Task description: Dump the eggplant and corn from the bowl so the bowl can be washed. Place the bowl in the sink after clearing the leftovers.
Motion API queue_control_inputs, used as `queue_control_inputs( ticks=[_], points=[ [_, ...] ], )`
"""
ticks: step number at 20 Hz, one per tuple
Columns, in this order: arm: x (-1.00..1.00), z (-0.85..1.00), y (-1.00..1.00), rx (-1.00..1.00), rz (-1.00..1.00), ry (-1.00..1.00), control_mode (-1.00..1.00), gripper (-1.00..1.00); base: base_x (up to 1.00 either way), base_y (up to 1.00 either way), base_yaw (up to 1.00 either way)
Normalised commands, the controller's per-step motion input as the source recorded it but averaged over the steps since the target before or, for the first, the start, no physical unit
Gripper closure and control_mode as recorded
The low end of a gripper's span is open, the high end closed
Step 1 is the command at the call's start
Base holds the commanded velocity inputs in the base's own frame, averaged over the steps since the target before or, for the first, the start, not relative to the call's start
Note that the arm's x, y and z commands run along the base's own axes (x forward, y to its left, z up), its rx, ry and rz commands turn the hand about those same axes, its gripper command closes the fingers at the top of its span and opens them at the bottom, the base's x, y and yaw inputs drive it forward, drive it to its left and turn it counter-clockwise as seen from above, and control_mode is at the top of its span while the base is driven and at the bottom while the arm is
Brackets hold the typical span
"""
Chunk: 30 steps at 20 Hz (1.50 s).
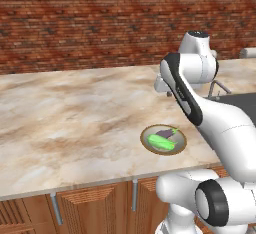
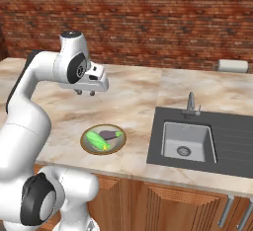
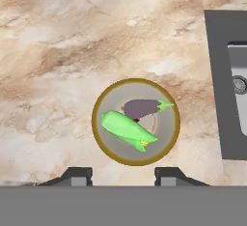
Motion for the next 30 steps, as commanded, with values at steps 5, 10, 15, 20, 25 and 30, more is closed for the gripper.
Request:
queue_control_inputs(
  ticks=[5, 10, 15, 20, 25, 30],
  points=[
    [-0.15, -0.02, -0.1, 0.0, -0.03, 0.0, -1.0, -1.0, 0.0, 0.0, 0.0],
    [-0.07, -0.32, -0.38, 0.0, -0.16, 0.02, -1.0, -1.0, 0.0, 0.0, 0.0],
    [-0.03, -0.7, -0.9, 0.01, -0.19, 0.09, -1.0, -1.0, 0.0, 0.0, 0.0],
    [-0.14, -0.89, -0.95, 0.13, -0.22, 0.06, -1.0, -1.0, 0.0, 0.0, 0.0],
    [0.0, -0.44, -0.29, 0.11, -0.13, 0.04, -1.0, -1.0, 0.0, 0.0, 0.0],
    [0.0, -0.5, 0.02, 0.07, -0.1, 0.06, -1.0, -1.0, 0.0, 0.0, 0.0]
  ],
)
